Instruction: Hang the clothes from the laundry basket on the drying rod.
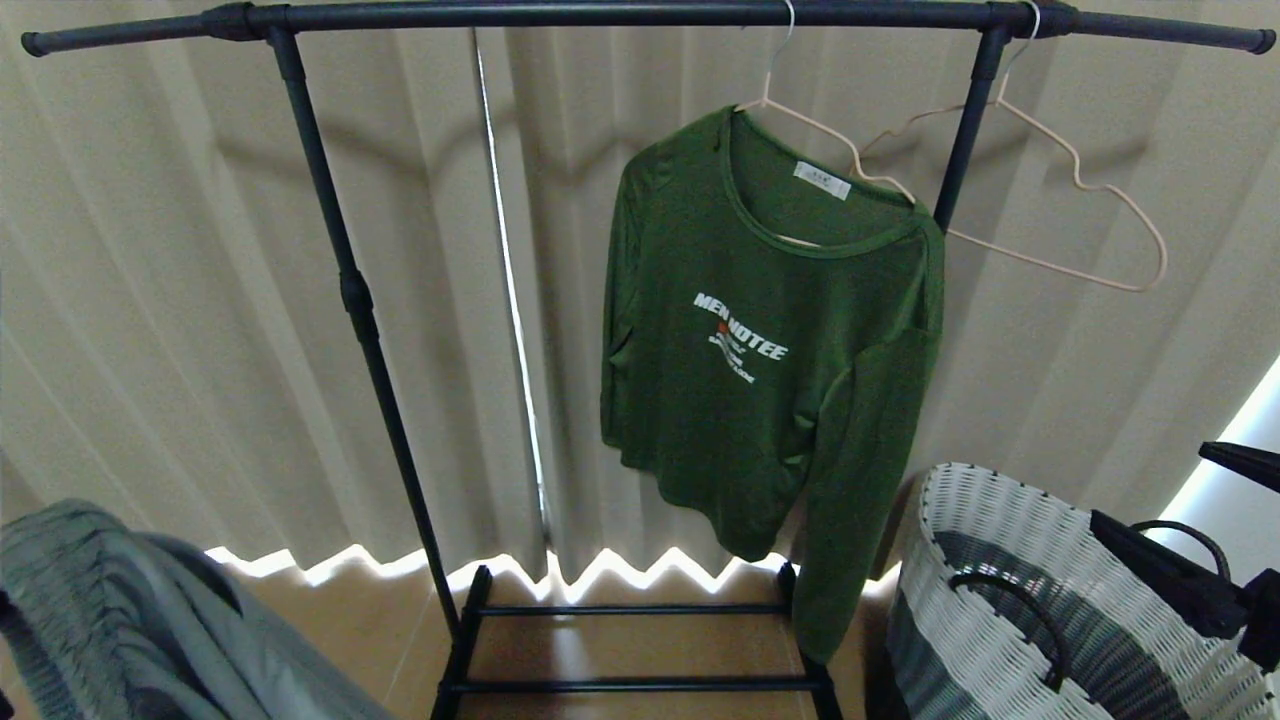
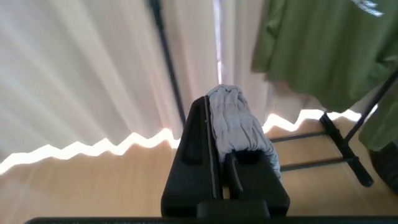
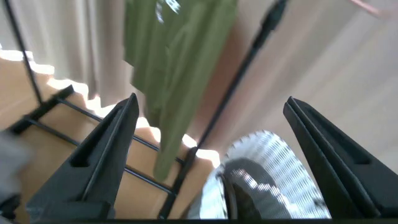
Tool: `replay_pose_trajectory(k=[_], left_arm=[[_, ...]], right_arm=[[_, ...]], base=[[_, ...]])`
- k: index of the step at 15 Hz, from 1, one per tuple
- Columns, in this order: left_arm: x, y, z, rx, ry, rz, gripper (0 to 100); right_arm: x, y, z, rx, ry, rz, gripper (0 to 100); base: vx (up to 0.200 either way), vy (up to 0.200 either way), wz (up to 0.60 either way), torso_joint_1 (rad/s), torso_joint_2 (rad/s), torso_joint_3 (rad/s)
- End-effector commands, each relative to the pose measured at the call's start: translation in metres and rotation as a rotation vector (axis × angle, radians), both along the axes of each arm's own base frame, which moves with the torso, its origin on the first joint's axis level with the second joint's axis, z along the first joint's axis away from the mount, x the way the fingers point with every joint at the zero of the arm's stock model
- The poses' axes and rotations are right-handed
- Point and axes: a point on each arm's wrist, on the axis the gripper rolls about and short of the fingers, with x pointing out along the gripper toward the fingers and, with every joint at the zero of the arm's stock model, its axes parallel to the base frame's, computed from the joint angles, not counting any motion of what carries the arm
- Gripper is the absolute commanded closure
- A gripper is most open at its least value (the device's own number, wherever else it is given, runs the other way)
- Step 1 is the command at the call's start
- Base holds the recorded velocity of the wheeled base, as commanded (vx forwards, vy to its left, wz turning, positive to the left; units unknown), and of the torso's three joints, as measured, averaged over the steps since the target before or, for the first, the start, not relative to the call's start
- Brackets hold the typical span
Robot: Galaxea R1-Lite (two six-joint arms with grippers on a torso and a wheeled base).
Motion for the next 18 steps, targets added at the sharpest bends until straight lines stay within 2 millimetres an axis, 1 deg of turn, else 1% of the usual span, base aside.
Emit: replay_pose_trajectory(k=[1, 3, 7, 10, 11, 12, 14, 18], left_arm=[[-0.023, 0.005, -0.016, -0.018, -0.049, 0.007, 100], [-0.024, 0.004, -0.009, -0.023, -0.071, -0.037, 100], [-0.022, 0.001, -0.018, -0.028, -0.034, -0.137, 100], [-0.024, 0.001, -0.021, -0.031, -0.041, -0.145, 100], [-0.024, 0.001, -0.016, -0.035, -0.067, -0.154, 100], [-0.024, -0.001, -0.008, -0.047, -0.128, -0.211, 100], [-0.023, -0.002, -0.011, -0.066, -0.151, -0.267, 100], [-0.019, -0.003, -0.011, -0.08, -0.134, -0.266, 100]], right_arm=[[-0.013, -0.001, -0.002, -0.001, -0.03, -0.013, 0], [-0.023, -0.002, 0.0, 0.016, -0.071, -0.021, 0], [-0.024, -0.006, -0.005, 0.043, -0.048, -0.07, 0], [-0.025, -0.009, -0.005, 0.043, -0.053, -0.098, 0], [-0.025, -0.009, -0.005, 0.043, -0.053, -0.096, 0], [-0.024, -0.008, -0.004, 0.043, -0.05, -0.095, 0], [-0.024, -0.008, -0.005, 0.043, -0.047, -0.096, 0], [-0.024, -0.008, -0.004, 0.044, -0.049, -0.095, 0]], base=[[0.0, 0.0, 0.0, 0.0, 0.0, 0.0], [0.0, 0.0, 0.0, 0.0, 0.0, 0.0], [0.0, 0.0, 0.0, 0.0, 0.0, 0.0], [0.0, 0.0, 0.0, 0.006, -0.02, -0.017], [0.0, 0.0, 0.0, 0.056, -0.23, -0.198], [0.0, 0.0, 0.0, 0.076, -0.32, -0.256], [0.0, 0.0, 0.0, 0.098, -0.41, -0.305], [0.0, 0.0, 0.0, 0.137, -0.44, -0.318]])
